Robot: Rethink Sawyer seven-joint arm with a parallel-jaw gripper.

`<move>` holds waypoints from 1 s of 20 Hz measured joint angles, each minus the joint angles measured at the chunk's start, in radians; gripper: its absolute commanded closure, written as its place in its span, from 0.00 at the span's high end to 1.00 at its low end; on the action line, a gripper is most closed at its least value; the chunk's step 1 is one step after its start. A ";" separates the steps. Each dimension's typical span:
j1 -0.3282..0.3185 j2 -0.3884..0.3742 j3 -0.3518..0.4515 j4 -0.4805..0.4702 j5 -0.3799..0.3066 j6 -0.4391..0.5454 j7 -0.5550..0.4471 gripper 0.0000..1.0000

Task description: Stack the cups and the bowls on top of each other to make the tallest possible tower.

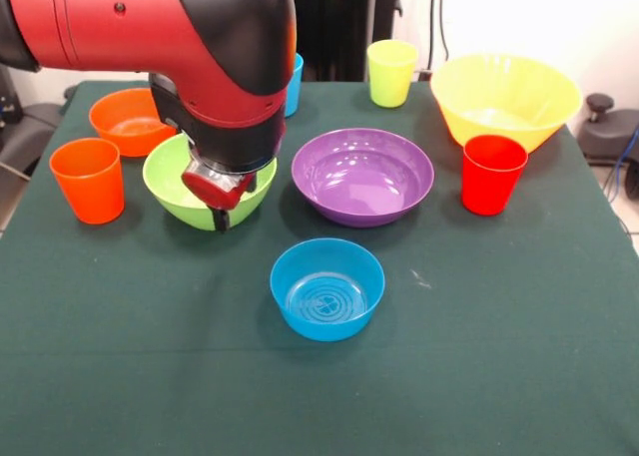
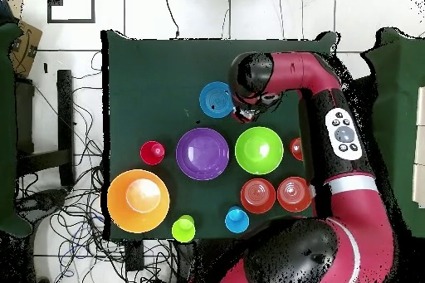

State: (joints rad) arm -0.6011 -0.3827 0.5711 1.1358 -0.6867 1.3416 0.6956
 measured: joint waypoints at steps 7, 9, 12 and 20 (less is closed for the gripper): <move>0.000 -0.003 -0.007 -0.001 -0.004 0.000 0.000 1.00; 0.001 -0.003 -0.008 0.000 -0.005 0.000 0.000 1.00; 0.001 -0.003 -0.008 -0.001 -0.006 0.000 0.000 1.00; 0.002 -0.004 -0.015 0.000 -0.031 0.000 0.000 1.00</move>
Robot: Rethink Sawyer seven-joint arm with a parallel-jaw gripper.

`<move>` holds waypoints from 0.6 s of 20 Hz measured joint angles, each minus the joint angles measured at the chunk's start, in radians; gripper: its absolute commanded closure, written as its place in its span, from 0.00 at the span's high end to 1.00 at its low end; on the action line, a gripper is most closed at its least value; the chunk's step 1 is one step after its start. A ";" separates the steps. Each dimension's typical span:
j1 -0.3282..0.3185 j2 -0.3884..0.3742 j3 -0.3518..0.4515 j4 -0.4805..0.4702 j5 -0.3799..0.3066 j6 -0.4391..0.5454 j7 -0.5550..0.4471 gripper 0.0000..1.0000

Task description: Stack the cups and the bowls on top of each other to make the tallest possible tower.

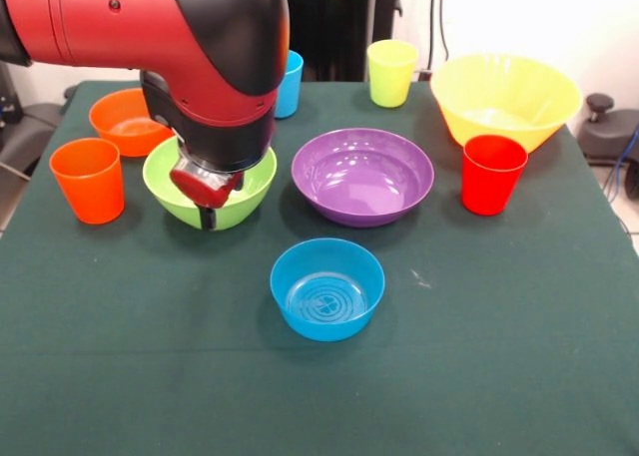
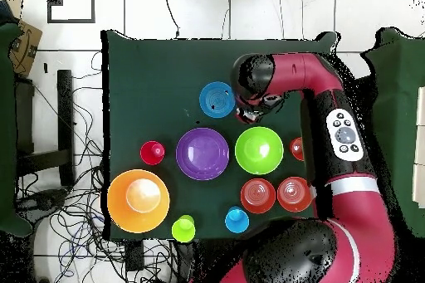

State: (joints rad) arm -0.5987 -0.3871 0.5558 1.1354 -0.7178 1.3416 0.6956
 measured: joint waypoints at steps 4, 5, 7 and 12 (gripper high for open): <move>0.004 -0.004 -0.006 0.000 -0.043 0.000 0.000 1.00; 0.004 -0.005 -0.006 0.000 -0.052 0.000 0.000 1.00; 0.005 -0.009 -0.006 0.000 -0.069 0.000 0.000 1.00; 0.005 -0.020 -0.006 0.000 -0.100 0.000 0.000 1.00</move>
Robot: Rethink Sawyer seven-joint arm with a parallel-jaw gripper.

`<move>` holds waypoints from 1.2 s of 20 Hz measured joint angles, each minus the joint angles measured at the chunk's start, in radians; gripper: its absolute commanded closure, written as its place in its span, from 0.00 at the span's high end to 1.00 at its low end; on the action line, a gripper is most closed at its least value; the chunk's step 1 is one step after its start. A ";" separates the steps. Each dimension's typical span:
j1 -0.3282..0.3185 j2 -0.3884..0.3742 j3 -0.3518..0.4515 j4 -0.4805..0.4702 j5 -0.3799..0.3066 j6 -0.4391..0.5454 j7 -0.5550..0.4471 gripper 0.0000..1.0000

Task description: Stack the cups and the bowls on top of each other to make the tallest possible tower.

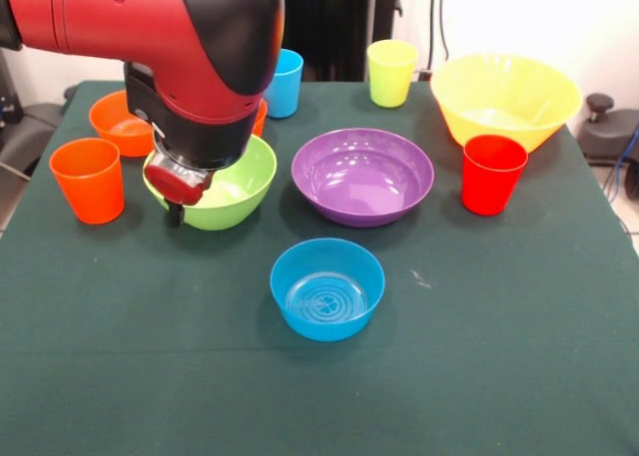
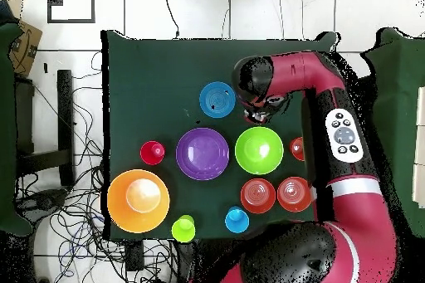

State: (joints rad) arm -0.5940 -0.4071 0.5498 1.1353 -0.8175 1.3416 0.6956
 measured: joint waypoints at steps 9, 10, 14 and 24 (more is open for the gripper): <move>0.001 -0.003 -0.005 0.000 -0.019 0.000 0.000 1.00; 0.002 -0.003 -0.007 0.000 -0.024 0.000 0.000 1.00; 0.011 0.001 -0.024 0.000 -0.050 0.000 0.000 1.00; 0.047 0.014 -0.078 0.000 -0.087 0.000 0.000 1.00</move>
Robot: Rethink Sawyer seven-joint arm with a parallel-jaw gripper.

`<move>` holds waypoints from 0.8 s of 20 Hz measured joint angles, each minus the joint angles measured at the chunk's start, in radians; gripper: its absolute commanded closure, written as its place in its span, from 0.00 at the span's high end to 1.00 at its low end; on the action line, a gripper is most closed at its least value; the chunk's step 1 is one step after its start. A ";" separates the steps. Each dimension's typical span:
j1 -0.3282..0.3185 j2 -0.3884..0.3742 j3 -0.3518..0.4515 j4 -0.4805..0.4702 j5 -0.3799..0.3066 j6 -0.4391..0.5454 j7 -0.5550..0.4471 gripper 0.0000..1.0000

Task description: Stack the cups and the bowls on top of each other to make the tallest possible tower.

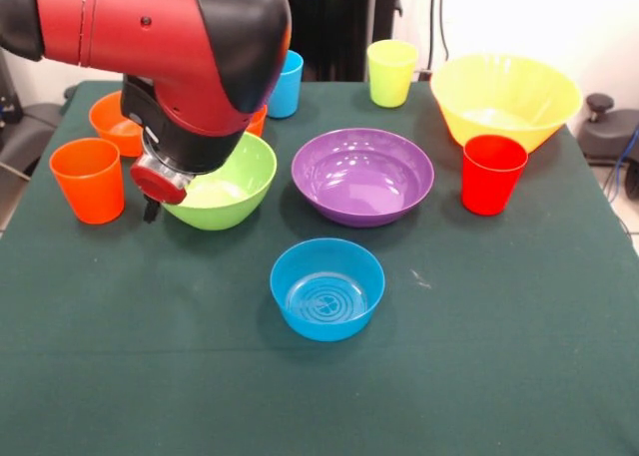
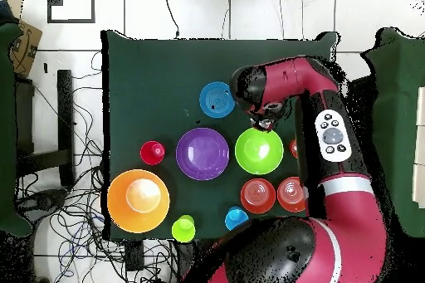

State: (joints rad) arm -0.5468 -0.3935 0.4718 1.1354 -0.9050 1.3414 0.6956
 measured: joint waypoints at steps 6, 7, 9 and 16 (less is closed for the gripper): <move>0.008 0.009 -0.018 0.000 0.001 0.000 0.000 1.00; 0.004 0.018 -0.018 0.000 0.006 0.000 0.000 1.00; -0.003 0.029 -0.018 0.000 0.017 0.000 0.000 1.00; -0.039 0.073 -0.018 0.001 0.090 0.000 0.000 1.00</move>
State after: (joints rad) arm -0.5855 -0.3203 0.4541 1.1364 -0.8153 1.3412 0.6956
